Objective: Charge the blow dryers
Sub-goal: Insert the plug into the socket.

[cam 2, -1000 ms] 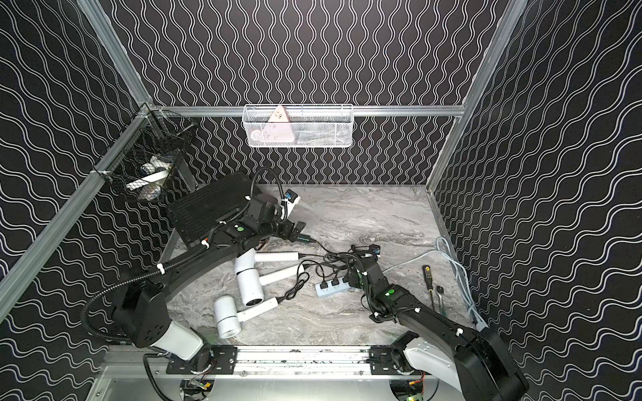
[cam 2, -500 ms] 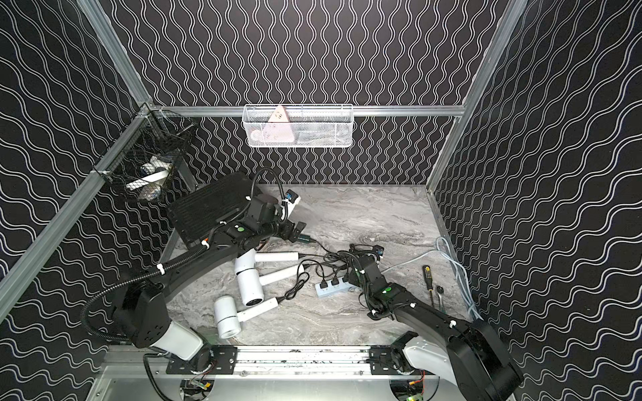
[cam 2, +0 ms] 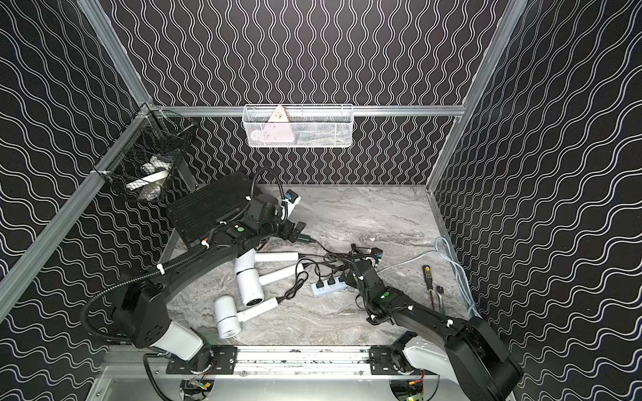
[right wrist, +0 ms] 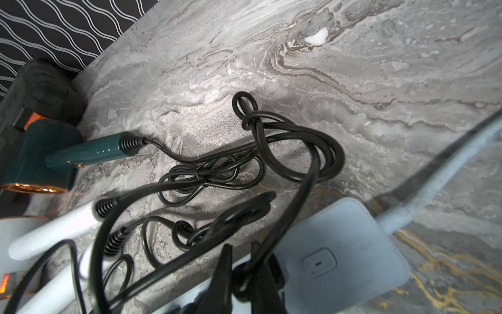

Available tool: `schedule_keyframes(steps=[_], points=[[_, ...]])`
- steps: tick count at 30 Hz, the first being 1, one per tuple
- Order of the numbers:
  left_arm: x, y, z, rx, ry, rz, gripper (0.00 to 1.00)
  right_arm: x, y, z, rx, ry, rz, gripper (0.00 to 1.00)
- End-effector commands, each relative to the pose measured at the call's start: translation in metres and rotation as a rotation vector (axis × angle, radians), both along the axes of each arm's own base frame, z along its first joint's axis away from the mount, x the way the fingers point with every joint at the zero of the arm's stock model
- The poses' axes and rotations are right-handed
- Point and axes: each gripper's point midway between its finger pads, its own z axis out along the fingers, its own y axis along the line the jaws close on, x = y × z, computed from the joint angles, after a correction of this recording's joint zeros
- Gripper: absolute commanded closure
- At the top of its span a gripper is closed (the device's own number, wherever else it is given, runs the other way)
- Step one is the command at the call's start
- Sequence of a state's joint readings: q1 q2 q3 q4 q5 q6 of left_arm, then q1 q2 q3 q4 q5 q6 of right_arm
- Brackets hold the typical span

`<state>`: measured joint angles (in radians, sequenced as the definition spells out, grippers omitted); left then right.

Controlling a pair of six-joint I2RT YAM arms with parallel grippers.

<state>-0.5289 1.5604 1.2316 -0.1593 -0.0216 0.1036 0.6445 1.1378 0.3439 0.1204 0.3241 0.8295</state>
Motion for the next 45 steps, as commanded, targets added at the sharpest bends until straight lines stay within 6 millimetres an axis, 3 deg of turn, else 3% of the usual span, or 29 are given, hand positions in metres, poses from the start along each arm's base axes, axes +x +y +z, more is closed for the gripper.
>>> schedule_keyframes(steps=[1, 7, 17, 24, 30, 34, 40, 45], points=[[0.002, 0.0, 0.007, 0.001, -0.022, -0.002, 0.01, -0.092, 0.0, -0.069, 0.004, 0.525, 0.096, 1.0], [0.002, 0.0, 0.005, 0.005, -0.019, -0.002, 0.01, -0.099, -0.002, -0.075, -0.086, 0.656, 0.107, 1.0], [0.001, 0.0, 0.006, 0.005, -0.02, -0.004, 0.01, -0.109, -0.01, -0.063, -0.092, 0.634, 0.122, 1.0], [-0.003, -0.004, 0.005, 0.005, -0.009, -0.011, 0.04, -0.103, -0.009, -0.059, -0.099, 0.616, 0.122, 1.0], [-0.031, -0.009, -0.004, -0.093, 0.136, -0.013, 0.07, -0.084, -0.009, -0.043, -0.116, 0.518, 0.11, 1.0], [-0.058, -0.009, -0.003, -0.189, 0.226, -0.02, 0.07, -0.086, -0.009, -0.037, -0.123, 0.535, 0.118, 1.0], [-0.085, -0.016, -0.021, -0.293, 0.381, -0.033, 0.08, -0.09, -0.008, -0.051, -0.091, 0.542, 0.101, 1.0], [-0.091, -0.015, -0.036, -0.3, 0.436, -0.016, 0.09, -0.087, -0.005, -0.062, -0.148, 0.591, 0.137, 1.0]])
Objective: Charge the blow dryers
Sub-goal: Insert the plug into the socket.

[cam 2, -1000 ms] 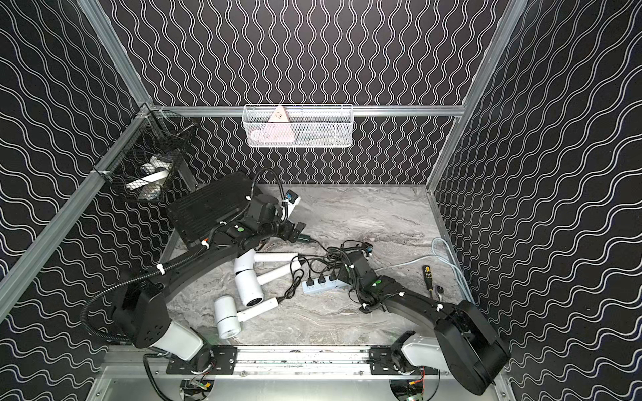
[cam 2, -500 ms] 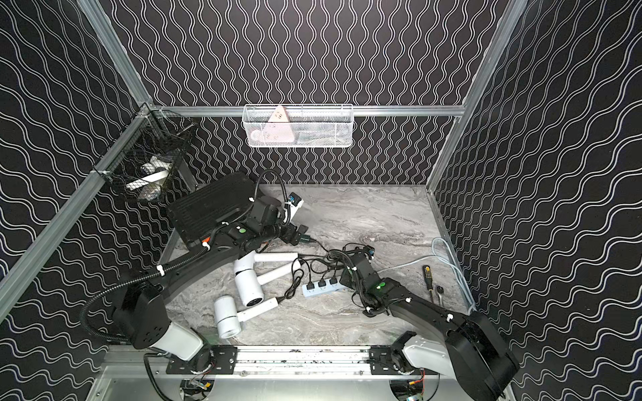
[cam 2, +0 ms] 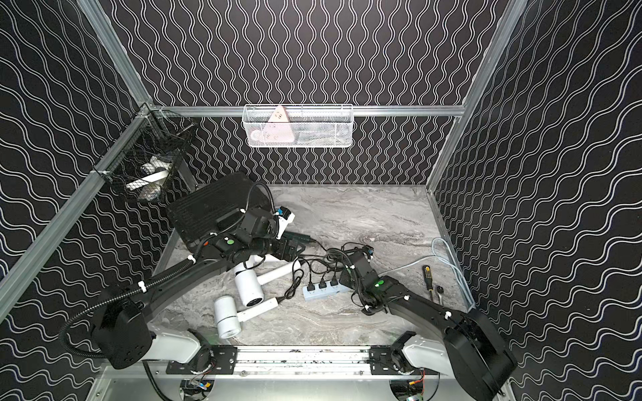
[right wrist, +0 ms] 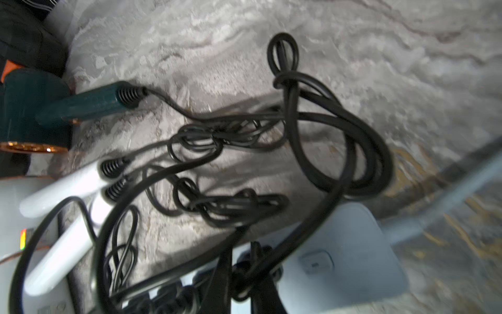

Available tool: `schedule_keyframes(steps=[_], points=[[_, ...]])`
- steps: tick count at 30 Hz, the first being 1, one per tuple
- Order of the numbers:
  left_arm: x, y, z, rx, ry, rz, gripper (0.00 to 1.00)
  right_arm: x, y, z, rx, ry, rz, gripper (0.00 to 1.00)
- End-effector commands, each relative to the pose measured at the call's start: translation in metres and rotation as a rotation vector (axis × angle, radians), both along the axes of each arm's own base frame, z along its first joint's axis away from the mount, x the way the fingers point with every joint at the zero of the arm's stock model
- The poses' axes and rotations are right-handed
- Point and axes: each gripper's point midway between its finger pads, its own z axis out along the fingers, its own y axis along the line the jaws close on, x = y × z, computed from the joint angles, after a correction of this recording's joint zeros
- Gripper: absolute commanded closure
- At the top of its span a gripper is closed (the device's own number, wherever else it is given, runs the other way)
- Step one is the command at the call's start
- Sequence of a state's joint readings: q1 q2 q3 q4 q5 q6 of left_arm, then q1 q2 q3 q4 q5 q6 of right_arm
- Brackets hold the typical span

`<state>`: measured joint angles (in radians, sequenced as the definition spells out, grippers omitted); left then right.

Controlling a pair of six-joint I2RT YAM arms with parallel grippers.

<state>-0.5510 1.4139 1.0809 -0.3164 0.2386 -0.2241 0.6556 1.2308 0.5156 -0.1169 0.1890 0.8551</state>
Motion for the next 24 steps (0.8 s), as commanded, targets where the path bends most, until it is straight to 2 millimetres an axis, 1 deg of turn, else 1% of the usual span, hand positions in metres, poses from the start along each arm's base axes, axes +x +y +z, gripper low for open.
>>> schedule_keyframes(steps=[1, 4, 7, 10, 14, 18, 22, 23, 24], points=[[-0.006, -0.002, -0.006, -0.033, 0.06, 0.014, 0.09, -0.078, -0.029, -0.058, -0.159, 0.399, 0.076, 1.0], [-0.006, -0.002, -0.013, -0.023, 0.075, 0.016, 0.09, -0.079, -0.026, -0.055, -0.131, 0.4, 0.075, 1.0], [-0.007, -0.002, -0.015, -0.043, 0.079, 0.031, 0.1, -0.081, -0.027, -0.05, -0.109, 0.387, 0.06, 1.0], [-0.012, 0.0, -0.019, -0.072, 0.088, 0.052, 0.1, -0.084, -0.028, -0.049, -0.105, 0.393, 0.065, 1.0], [-0.024, -0.001, -0.025, -0.094, 0.119, 0.046, 0.11, -0.089, -0.032, -0.046, -0.112, 0.401, 0.06, 1.0], [-0.039, -0.003, -0.029, -0.1, 0.127, 0.039, 0.11, -0.094, -0.04, -0.039, -0.109, 0.388, 0.035, 1.0], [-0.054, -0.009, -0.035, -0.108, 0.137, 0.033, 0.11, -0.096, -0.043, -0.031, -0.095, 0.36, 0.024, 1.0], [-0.057, -0.011, -0.036, -0.11, 0.14, 0.028, 0.11, -0.096, -0.044, -0.029, -0.096, 0.359, 0.021, 0.98], [-0.06, -0.012, -0.037, -0.109, 0.143, 0.026, 0.11, -0.095, -0.045, -0.026, -0.099, 0.355, 0.017, 0.89]])
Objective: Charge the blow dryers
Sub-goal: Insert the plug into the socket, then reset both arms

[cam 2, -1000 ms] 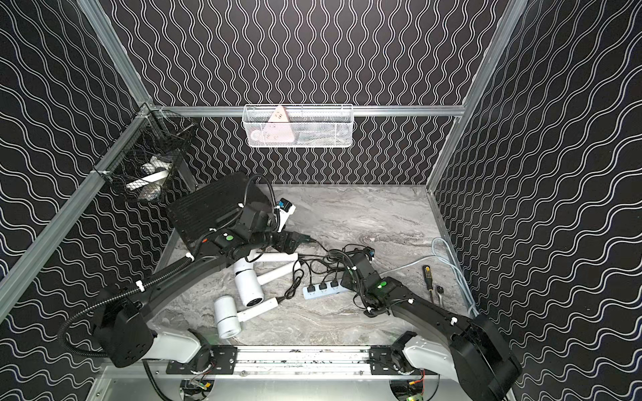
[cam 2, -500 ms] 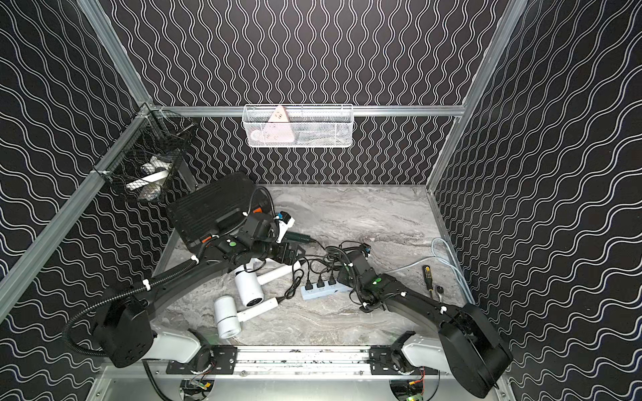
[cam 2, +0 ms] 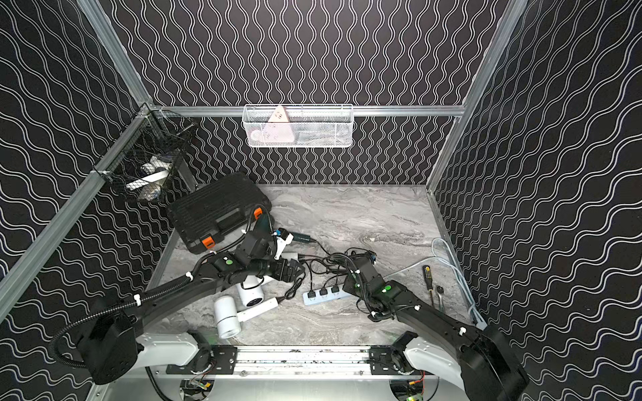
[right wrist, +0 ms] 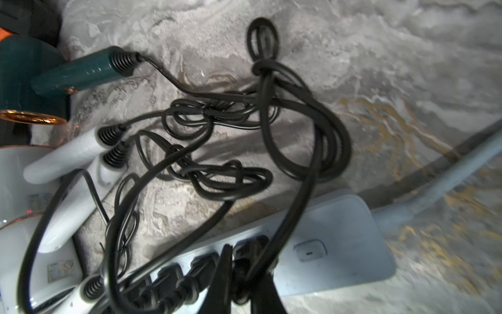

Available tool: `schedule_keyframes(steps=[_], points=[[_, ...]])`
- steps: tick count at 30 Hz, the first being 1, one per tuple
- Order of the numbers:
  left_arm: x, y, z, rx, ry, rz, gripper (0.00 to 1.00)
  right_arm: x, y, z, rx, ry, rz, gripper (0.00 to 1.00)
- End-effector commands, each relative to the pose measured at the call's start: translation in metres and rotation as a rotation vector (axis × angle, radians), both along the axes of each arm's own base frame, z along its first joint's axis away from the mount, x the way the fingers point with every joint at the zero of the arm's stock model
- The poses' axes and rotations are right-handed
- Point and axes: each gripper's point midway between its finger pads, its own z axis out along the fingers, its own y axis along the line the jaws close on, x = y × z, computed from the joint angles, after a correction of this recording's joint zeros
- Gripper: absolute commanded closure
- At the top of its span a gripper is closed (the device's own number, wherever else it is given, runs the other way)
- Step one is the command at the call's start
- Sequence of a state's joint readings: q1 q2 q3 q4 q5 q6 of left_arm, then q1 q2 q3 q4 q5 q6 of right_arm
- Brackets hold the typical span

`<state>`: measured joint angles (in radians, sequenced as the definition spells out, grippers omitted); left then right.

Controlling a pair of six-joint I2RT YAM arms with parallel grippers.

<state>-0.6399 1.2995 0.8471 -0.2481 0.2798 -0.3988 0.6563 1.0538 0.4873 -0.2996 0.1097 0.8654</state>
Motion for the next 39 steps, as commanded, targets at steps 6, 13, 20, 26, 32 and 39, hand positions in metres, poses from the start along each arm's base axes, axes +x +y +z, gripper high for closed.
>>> schedule_keyframes(steps=[6, 13, 20, 26, 32, 39], points=[[-0.015, -0.014, -0.001, -0.024, 0.006, -0.003, 0.11, -0.04, -0.034, -0.003, -0.15, 0.221, -0.004, 0.55], [-0.022, -0.013, 0.019, -0.036, -0.041, -0.003, 0.11, -0.002, -0.044, 0.054, -0.211, 0.075, -0.014, 0.33], [-0.024, 0.013, 0.036, 0.011, -0.096, 0.04, 0.07, 0.032, -0.09, 0.088, -0.263, -0.05, -0.181, 0.13], [0.005, 0.058, 0.053, -0.071, -0.099, 0.179, 0.01, 0.055, -0.127, 0.102, -0.445, -0.19, -0.246, 0.0], [0.05, 0.114, 0.074, -0.103, -0.172, 0.403, 0.01, 0.081, -0.157, 0.117, -0.763, -0.434, -0.245, 0.0], [0.087, 0.174, 0.072, 0.093, -0.232, 0.663, 0.01, 0.098, -0.15, 0.105, -0.678, -0.773, -0.215, 0.0]])
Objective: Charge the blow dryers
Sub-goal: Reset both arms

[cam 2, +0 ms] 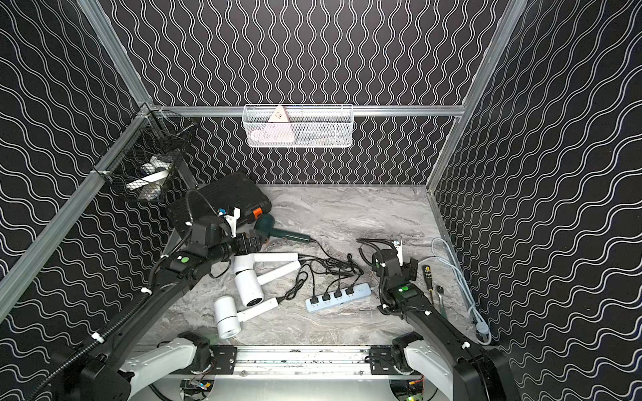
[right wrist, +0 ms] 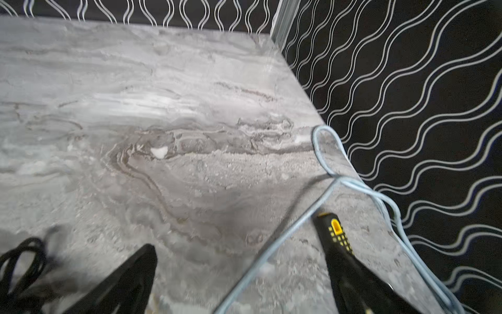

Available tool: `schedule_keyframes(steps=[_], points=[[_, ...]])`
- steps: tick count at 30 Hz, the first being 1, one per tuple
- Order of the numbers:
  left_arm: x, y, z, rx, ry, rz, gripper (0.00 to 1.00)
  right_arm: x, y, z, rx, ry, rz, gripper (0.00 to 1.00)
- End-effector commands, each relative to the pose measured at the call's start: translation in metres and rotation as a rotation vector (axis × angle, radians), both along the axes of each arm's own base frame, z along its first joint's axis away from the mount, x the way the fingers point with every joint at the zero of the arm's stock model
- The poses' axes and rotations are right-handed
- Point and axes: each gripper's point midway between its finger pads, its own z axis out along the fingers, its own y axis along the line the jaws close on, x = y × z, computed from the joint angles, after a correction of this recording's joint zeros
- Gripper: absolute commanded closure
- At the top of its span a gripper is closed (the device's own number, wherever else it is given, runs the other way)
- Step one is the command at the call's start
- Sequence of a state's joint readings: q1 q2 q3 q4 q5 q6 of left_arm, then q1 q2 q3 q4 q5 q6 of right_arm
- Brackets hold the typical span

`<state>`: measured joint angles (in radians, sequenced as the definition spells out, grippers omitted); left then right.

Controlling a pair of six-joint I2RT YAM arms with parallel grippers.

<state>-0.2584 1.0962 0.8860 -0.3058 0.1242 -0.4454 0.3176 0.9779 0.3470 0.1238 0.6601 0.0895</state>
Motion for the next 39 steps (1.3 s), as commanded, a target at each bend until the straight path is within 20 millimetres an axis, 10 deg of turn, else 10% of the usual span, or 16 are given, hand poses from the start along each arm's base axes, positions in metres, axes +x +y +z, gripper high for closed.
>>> schedule_keyframes(steps=[1, 9, 22, 39], points=[[0.018, 0.04, -0.006, 0.148, -0.001, 0.202, 0.01, 0.028, 0.017, 0.046, 0.056, -0.344, 0.143, 0.0], [0.027, 0.085, -0.017, 0.331, -0.214, 0.327, 0.01, 0.062, 0.004, 0.001, 0.127, -0.335, 0.124, 0.0], [0.026, 0.085, -0.029, 0.408, -0.549, 0.209, 0.01, 0.099, -0.04, -0.039, 0.238, -0.248, 0.012, 0.0], [0.046, 0.106, -0.125, 0.472, -0.427, 0.226, 0.01, 0.099, -0.036, -0.043, 0.243, -0.209, 0.024, 0.0]])
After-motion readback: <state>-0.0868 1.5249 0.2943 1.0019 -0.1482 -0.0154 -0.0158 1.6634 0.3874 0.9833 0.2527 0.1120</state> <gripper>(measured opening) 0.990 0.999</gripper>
